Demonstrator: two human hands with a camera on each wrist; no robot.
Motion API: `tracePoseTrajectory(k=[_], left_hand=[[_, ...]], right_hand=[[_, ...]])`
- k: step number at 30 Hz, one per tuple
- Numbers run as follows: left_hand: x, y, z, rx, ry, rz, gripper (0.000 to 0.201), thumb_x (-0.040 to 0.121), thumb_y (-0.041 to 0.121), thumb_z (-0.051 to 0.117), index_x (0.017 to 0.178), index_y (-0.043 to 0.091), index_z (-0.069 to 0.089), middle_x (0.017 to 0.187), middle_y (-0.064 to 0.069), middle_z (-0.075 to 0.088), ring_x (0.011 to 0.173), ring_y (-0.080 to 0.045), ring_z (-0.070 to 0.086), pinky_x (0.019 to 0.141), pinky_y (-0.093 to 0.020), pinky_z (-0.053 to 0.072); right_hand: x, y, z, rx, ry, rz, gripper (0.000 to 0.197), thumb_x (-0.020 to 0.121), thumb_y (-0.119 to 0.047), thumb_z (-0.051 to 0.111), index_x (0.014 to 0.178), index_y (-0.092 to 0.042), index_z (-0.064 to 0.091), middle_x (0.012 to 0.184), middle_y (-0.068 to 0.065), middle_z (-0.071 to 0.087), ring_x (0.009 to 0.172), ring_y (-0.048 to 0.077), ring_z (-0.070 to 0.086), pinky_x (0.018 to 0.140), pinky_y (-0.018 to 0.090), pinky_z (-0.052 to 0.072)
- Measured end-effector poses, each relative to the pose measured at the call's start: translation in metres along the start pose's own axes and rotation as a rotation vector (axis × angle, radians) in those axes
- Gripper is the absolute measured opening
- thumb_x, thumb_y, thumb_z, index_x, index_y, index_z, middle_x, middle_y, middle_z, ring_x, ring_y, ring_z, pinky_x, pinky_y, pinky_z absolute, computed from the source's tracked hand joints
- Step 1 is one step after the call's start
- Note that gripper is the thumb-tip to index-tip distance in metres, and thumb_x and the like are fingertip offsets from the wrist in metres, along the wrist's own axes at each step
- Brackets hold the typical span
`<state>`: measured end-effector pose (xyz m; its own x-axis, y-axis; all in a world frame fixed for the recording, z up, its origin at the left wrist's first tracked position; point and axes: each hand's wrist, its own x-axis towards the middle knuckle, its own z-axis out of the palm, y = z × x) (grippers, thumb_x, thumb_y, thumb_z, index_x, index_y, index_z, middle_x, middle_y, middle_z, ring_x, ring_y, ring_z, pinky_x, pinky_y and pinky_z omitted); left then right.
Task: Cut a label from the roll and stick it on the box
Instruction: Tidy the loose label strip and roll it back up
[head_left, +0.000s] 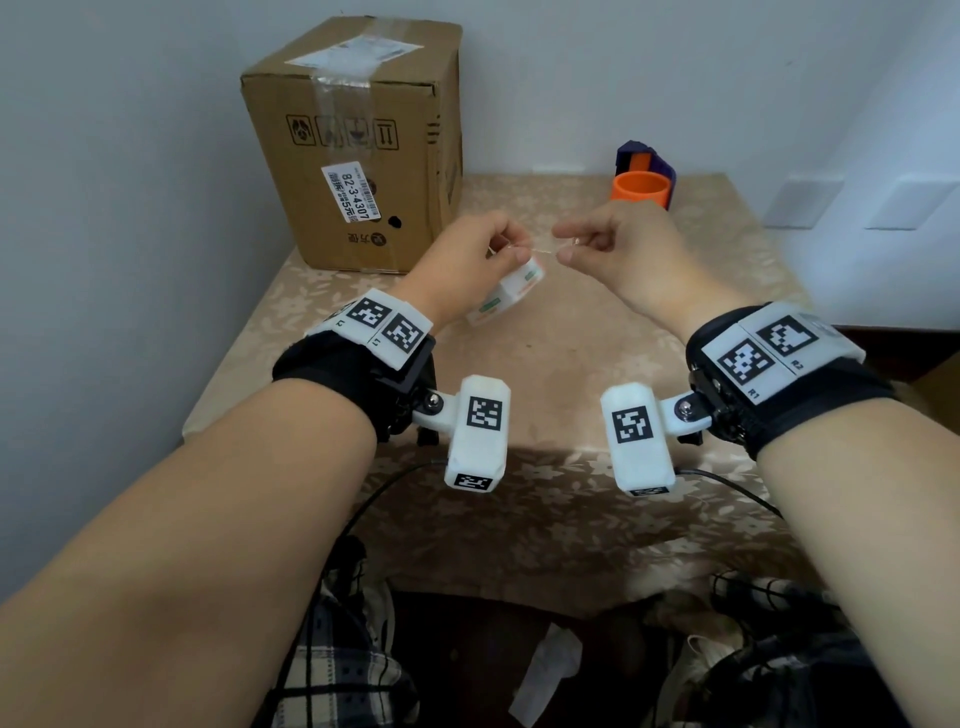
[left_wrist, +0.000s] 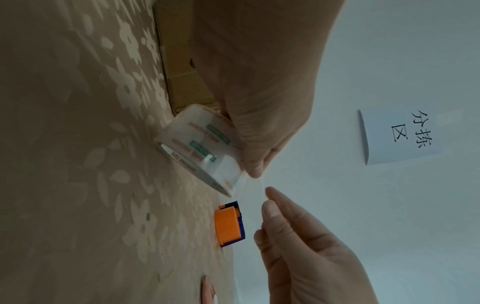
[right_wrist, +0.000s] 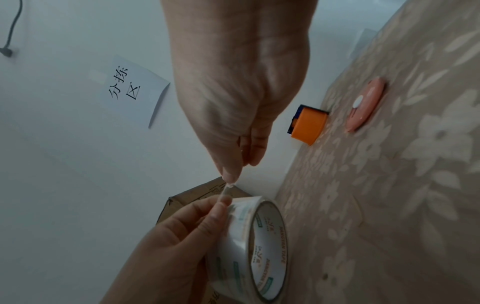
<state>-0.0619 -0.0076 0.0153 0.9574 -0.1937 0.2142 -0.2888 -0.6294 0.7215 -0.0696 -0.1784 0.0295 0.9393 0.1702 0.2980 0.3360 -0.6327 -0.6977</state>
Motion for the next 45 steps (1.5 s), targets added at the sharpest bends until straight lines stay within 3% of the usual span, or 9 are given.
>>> tracePoseTrajectory(k=[5,10,14,18,22,26,32,38,45], left_hand=[[0.0,0.003,-0.002,0.055,-0.024,0.008,0.016,0.093,0.02,0.055,0.106,0.013,0.064,0.092,0.004,0.058,0.069,0.002,0.046,0.072,-0.023,0.04],[-0.001,0.006,-0.001,0.073,-0.025,0.003,0.017,0.094,0.021,0.055,0.107,0.015,0.064,0.092,0.004,0.057,0.07,0.002,0.047,0.072,-0.023,0.041],[-0.004,0.009,-0.001,0.111,-0.031,0.028,0.02,0.094,0.021,0.054,0.11,0.015,0.065,0.094,0.005,0.058,0.076,-0.005,0.05,0.073,-0.023,0.04],[-0.005,0.007,-0.003,0.092,-0.038,0.052,0.02,0.095,0.021,0.053,0.111,0.018,0.064,0.098,0.004,0.053,0.076,-0.005,0.048,0.078,-0.027,0.042],[-0.004,0.003,-0.004,0.007,-0.024,0.071,0.016,0.093,0.019,0.056,0.105,0.017,0.066,0.11,0.002,0.043,0.089,-0.005,0.046,0.079,-0.015,0.037],[-0.004,0.004,-0.006,-0.092,-0.035,0.038,0.007,0.093,0.014,0.057,0.091,0.013,0.063,0.113,0.002,0.042,0.089,-0.008,0.045,0.075,-0.005,0.037],[-0.002,0.01,-0.009,-0.07,-0.052,0.063,0.007,0.09,0.02,0.061,0.084,0.022,0.061,0.088,0.011,0.052,0.083,-0.006,0.045,0.079,-0.021,0.038],[-0.005,0.018,-0.006,-0.238,-0.038,0.071,0.01,0.086,0.011,0.066,0.095,0.014,0.063,0.081,-0.005,0.065,0.079,-0.018,0.059,0.081,-0.033,0.05],[-0.004,0.022,-0.002,-0.284,-0.004,0.067,0.011,0.086,0.007,0.067,0.094,0.002,0.069,0.075,0.008,0.062,0.068,0.002,0.056,0.071,-0.011,0.046]], right_hand=[[0.0,-0.004,-0.005,-0.108,-0.066,0.003,0.039,0.082,-0.024,0.07,0.117,-0.008,0.066,0.095,0.002,0.06,0.069,-0.001,0.047,0.062,0.001,0.037],[0.0,-0.012,-0.007,-0.239,-0.125,0.002,0.03,0.087,-0.023,0.065,0.113,-0.009,0.068,0.116,0.01,0.068,0.097,0.015,0.059,0.077,0.019,0.037],[0.0,-0.013,-0.006,-0.285,-0.128,-0.015,0.021,0.089,-0.019,0.061,0.105,-0.009,0.072,0.081,-0.007,0.06,0.089,0.015,0.053,0.06,0.015,0.034],[0.002,-0.011,-0.006,-0.226,-0.022,0.014,0.02,0.087,-0.023,0.063,0.098,-0.007,0.069,0.109,0.003,0.048,0.098,0.015,0.044,0.092,0.026,0.038],[0.002,-0.013,-0.005,-0.209,-0.065,-0.003,0.02,0.094,-0.016,0.053,0.102,-0.003,0.066,0.102,0.01,0.063,0.098,0.023,0.059,0.077,0.025,0.04],[0.001,-0.014,-0.004,0.067,-0.043,0.01,0.024,0.095,-0.001,0.042,0.112,-0.006,0.057,0.085,0.002,0.061,0.075,0.008,0.059,0.07,0.014,0.045],[0.005,-0.014,-0.001,0.334,0.096,-0.018,0.025,0.091,0.002,0.047,0.092,-0.023,0.046,0.07,0.001,0.058,0.061,0.012,0.058,0.06,0.02,0.052],[0.005,-0.018,-0.001,0.388,0.05,0.009,0.019,0.09,0.003,0.048,0.093,-0.014,0.056,0.07,-0.003,0.061,0.06,0.006,0.056,0.062,0.016,0.049],[0.005,-0.015,-0.001,0.321,0.082,0.048,0.026,0.083,0.002,0.057,0.078,-0.024,0.058,0.073,-0.001,0.062,0.066,0.015,0.06,0.076,0.032,0.052]])
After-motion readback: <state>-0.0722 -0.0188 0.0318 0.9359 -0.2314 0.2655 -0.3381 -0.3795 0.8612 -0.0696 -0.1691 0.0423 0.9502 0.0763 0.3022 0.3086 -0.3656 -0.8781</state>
